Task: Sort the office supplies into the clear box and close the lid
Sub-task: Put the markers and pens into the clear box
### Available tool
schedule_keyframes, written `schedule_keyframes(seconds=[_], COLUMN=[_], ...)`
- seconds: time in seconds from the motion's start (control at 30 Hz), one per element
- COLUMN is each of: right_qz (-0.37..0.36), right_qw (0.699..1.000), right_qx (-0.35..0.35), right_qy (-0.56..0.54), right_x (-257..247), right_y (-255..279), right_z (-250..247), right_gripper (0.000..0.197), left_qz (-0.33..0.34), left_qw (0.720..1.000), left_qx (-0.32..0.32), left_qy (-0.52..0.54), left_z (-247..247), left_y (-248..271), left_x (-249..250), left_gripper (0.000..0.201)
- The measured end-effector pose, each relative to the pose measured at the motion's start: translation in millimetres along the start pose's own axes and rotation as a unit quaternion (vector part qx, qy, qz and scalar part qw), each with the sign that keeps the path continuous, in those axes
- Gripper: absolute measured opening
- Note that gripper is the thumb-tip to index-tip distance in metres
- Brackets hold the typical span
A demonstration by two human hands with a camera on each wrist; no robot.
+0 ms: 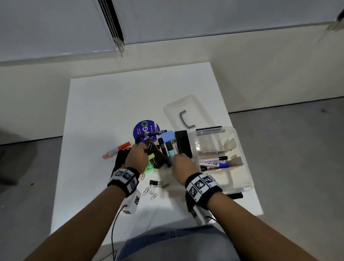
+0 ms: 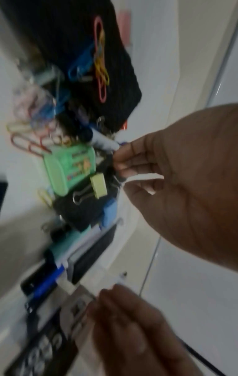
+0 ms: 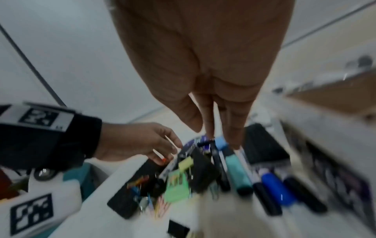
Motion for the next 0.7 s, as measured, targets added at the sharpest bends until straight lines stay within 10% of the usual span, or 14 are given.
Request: schedule_keyframes(seconds=[0.13, 0.47, 0.7], right_qz=[0.155, 0.190, 0.259], right_qw=[0.987, 0.978, 0.963], right_qx=[-0.014, 0.083, 0.040], right_qy=[0.045, 0.011, -0.060], right_x=[15.9, 31.8, 34.8], right_y=[-15.4, -33.2, -35.8], right_z=[38.1, 45.1, 53.0], right_gripper=[0.046, 0.050, 0.048], left_qz=[-0.037, -0.075, -0.124], left_qw=[0.991, 0.989, 0.991], left_qx=[-0.024, -0.058, 0.011], left_qy=[-0.123, -0.112, 0.057], left_z=[4.6, 20.5, 5.4], left_y=[-12.0, -23.5, -13.4], left_x=[-16.5, -31.6, -26.0], left_gripper=[0.033, 0.067, 0.041])
Point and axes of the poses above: each hand's wrist, its own y-axis away from the middle knuckle, its own z-axis out of the palm, x = y × z, the point moved 5 cm from there along -y, towards the middle knuckle, and after that the axes turned 2 degrees about -z, right-handed, at the moved point
